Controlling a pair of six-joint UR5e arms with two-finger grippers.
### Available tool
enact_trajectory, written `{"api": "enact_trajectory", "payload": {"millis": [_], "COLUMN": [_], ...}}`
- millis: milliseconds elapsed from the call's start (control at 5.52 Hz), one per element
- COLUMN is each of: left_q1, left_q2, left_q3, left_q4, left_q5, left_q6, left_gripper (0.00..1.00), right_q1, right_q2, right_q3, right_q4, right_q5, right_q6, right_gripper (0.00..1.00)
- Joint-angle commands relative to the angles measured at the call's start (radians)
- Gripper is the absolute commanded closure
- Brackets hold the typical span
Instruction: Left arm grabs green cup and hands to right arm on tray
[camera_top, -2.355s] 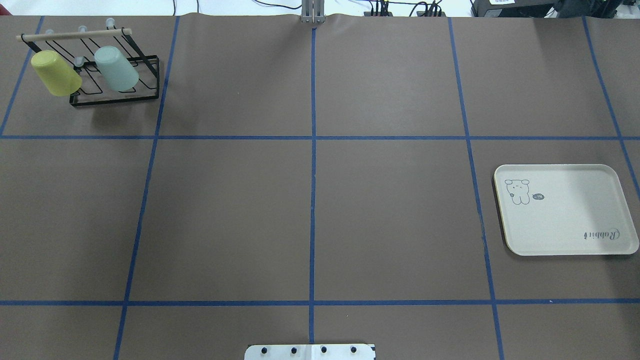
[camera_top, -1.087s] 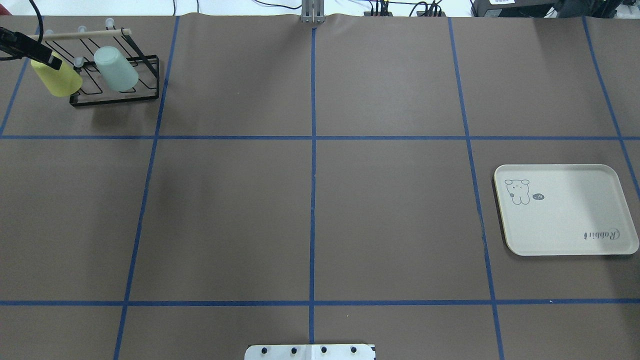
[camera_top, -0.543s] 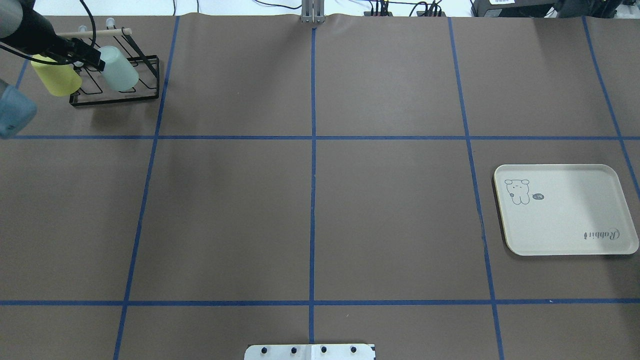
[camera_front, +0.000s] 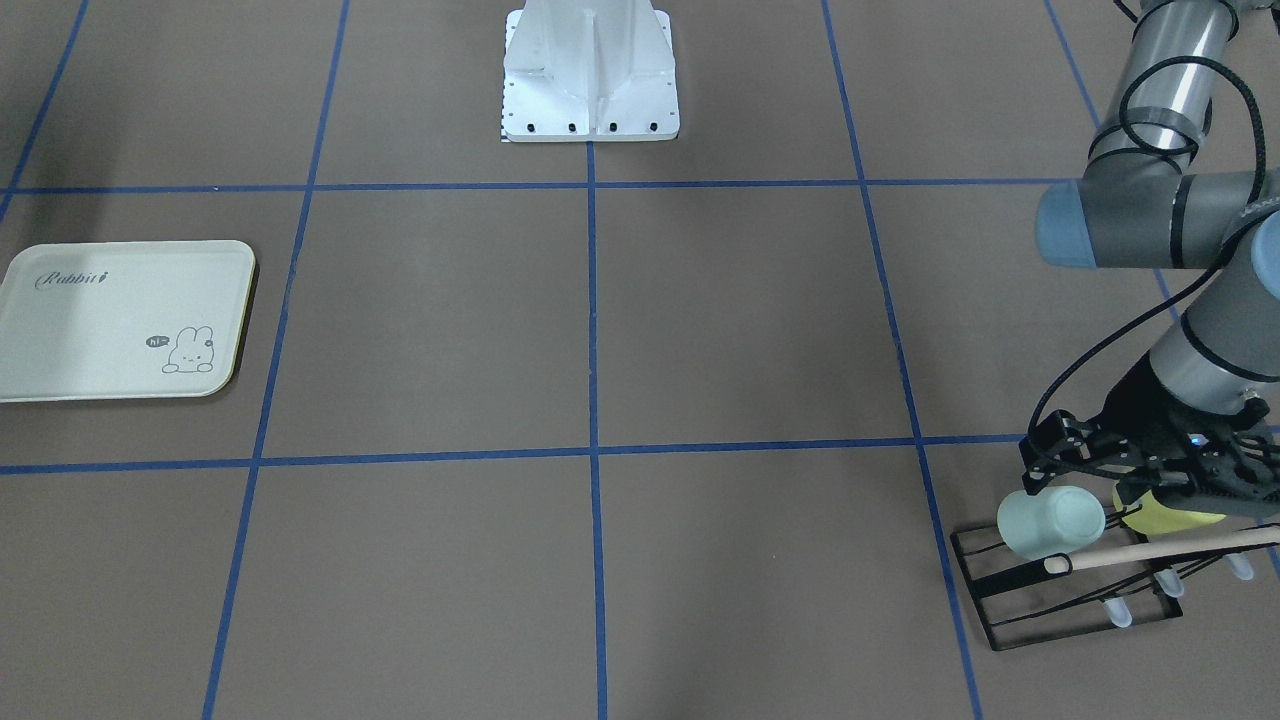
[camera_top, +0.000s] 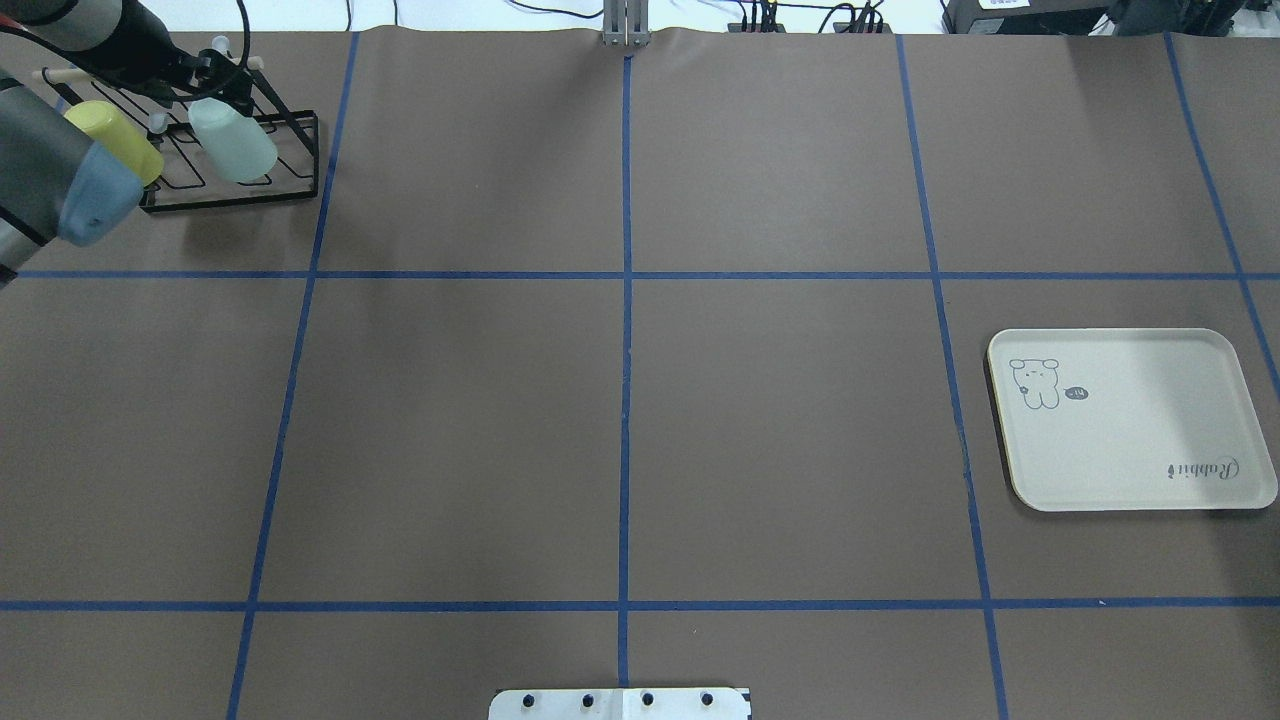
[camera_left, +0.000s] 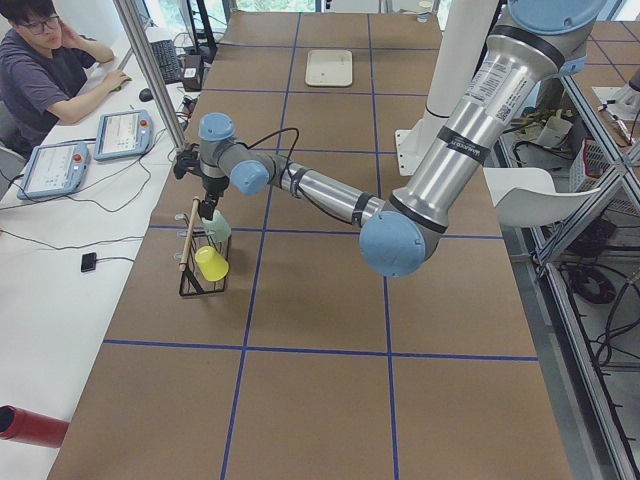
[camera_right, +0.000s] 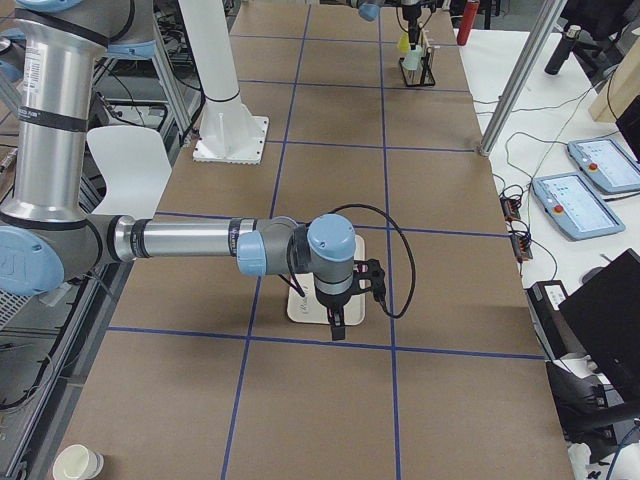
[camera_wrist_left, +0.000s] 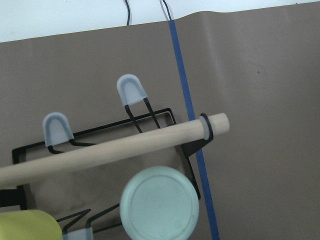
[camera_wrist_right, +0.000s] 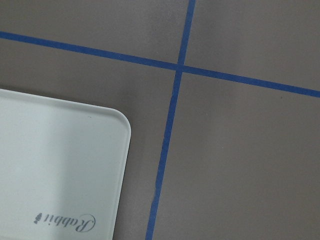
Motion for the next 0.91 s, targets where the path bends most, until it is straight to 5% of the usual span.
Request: {"api": "enact_trajectory", "payload": {"millis": [0,725], "left_q1": [0.038,0.040], "left_q2": [-0.024,-0.013], "left_q3": [0.037,0.054], "left_q4": [0.030,0.030], "left_q5": [0.070,0.069], "left_q6": [0.001,0.058], "left_gripper": [0.02,0.03], "right_q1": [-0.001,-0.001], "right_q2": [0.000,0.000], "right_q3": [0.000,0.000], "right_q4": [0.000,0.000], "right_q5": [0.000,0.000], "right_q6": [0.000,0.000], "right_gripper": [0.00,0.00]}}
